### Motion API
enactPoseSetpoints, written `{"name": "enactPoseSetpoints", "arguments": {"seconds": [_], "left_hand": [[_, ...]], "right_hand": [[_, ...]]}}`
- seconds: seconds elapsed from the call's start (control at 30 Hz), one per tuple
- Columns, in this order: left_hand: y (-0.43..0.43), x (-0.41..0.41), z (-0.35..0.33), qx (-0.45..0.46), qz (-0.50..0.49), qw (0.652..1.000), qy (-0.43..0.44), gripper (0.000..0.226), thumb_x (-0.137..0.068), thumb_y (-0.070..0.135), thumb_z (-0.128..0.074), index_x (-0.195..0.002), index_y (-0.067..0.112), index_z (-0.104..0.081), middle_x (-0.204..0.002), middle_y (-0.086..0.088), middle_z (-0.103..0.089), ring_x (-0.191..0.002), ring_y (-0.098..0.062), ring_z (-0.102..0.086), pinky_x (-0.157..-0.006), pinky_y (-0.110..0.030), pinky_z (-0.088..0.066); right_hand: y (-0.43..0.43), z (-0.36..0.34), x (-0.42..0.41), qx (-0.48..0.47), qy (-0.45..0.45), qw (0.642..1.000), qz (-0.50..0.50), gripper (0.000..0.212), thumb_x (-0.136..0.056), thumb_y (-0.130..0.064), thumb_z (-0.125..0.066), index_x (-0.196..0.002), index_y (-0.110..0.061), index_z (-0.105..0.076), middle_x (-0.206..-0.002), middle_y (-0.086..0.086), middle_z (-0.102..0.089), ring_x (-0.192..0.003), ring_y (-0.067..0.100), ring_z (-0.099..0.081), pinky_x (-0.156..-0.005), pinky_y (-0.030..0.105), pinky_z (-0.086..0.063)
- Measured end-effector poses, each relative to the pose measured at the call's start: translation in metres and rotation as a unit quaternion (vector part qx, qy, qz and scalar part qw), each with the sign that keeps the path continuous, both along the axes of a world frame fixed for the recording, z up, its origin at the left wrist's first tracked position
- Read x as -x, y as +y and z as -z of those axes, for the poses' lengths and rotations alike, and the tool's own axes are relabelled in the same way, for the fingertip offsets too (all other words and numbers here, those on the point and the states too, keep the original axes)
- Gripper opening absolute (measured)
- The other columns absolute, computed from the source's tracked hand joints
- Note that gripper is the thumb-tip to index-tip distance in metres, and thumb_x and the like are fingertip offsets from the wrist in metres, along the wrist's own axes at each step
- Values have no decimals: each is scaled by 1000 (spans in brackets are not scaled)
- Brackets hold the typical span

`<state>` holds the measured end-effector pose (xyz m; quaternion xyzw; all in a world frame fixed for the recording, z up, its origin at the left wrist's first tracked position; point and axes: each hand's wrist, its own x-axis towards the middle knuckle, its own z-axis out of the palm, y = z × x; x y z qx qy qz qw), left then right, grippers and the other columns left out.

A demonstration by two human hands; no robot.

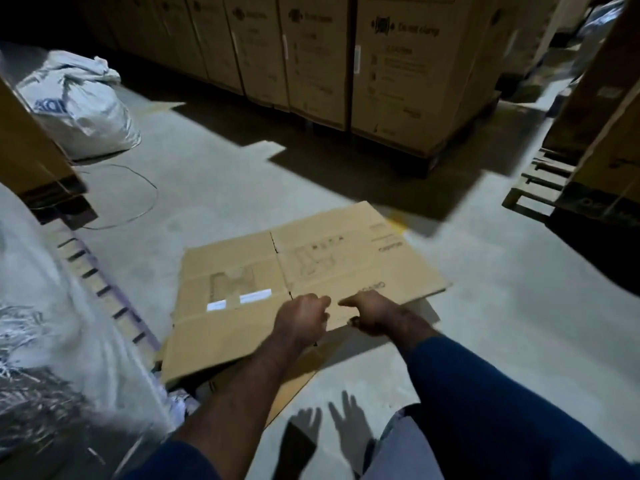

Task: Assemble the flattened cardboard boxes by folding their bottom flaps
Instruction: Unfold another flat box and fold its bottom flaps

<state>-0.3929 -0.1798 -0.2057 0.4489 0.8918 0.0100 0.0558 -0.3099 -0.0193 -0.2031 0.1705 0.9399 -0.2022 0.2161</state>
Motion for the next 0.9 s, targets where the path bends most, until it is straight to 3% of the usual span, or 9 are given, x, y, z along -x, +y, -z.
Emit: {"name": "enactPoseSetpoints", "arguments": {"seconds": [0.1,0.23,0.4,0.57,0.77,0.9], "left_hand": [[5,-14,6,-10,-15,999,-27,30,-100,35,-54,-128,26,-59,-117,-3,-65,-105,-25,-63,-80,-36,-51],[16,-25,-4,-32,-30,998,-45,37,-98,35,-57,-134,27,-58,-120,-2,-65,-108,-24,-62,-84,-38,-55],[27,-38,-26,-35,-40,997,-47,24,-97,37,-58,-114,22,-67,-106,-5,-68,-94,-26,-65,-80,-40,-58],[48,-69,-61,-71,-31,995,-57,24,-94,39,-58,-97,19,-70,-95,-7,-69,-85,-30,-66,-74,-39,-58],[94,-151,-120,-139,88,984,-65,23,-93,39,-59,-91,19,-70,-85,-4,-69,-77,-28,-65,-63,-34,-54],[129,-242,-154,-166,198,965,-55,24,-94,43,-58,-90,22,-68,-85,-1,-69,-78,-27,-64,-59,-30,-39]], "right_hand": [[3,5,-7,7,-9,1000,20,64,-99,-25,-64,-157,-33,-37,-160,2,-41,-145,26,-37,-118,42,-36],[6,-5,-10,5,30,999,19,62,-98,-28,-65,-154,-34,-41,-155,2,-48,-139,26,-45,-113,41,-41],[8,-24,-35,-4,57,998,31,51,-97,-28,-66,-147,-28,-53,-149,1,-54,-135,24,-49,-112,37,-42],[22,-58,-94,-56,102,991,63,26,-95,-36,-61,-119,-33,-72,-122,-2,-71,-106,22,-64,-87,38,-55],[42,-96,-219,-94,132,977,140,22,-94,-45,-58,-107,-37,-73,-106,-8,-74,-99,21,-67,-80,38,-57],[57,-113,-323,-74,155,954,244,19,-95,-45,-60,-106,-38,-74,-103,-16,-74,-98,10,-67,-84,37,-57]]}}
